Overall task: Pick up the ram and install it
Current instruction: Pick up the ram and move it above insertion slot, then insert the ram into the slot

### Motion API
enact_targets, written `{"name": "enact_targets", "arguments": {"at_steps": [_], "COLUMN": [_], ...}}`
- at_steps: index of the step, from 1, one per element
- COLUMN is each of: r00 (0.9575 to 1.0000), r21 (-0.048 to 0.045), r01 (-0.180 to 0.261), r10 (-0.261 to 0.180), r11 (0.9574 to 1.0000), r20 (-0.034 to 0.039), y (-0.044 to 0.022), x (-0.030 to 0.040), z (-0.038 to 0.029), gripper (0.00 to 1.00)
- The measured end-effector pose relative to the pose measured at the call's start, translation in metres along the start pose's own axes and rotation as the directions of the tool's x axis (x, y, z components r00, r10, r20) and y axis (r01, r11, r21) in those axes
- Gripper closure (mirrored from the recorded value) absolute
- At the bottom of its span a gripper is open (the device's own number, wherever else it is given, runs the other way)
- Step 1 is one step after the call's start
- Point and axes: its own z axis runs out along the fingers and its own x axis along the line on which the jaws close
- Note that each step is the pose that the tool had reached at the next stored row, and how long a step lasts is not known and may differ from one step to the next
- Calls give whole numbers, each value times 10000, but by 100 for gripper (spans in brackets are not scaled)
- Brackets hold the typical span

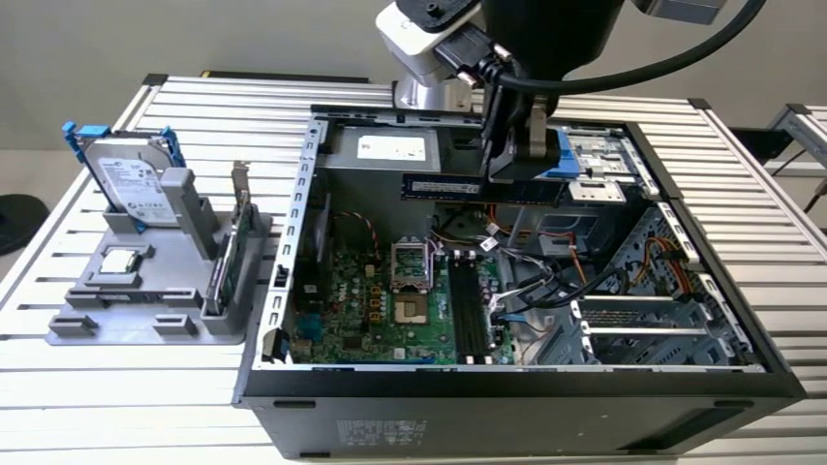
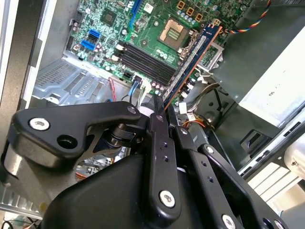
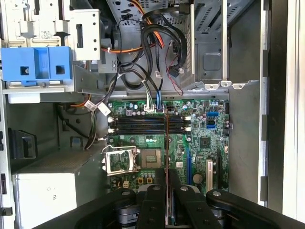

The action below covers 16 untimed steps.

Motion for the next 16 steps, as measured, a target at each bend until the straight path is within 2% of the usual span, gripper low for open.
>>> {"name": "enact_targets", "arguments": {"at_steps": [8, 16], "r00": [10000, 9993], "r21": [0, 1], "r01": [-64, -375], "r10": [64, 375], "r11": [10000, 9993], "r20": [0, -2], "y": [0, 0], "x": [0, 0], "z": [0, 0], "gripper": [100, 100]}}
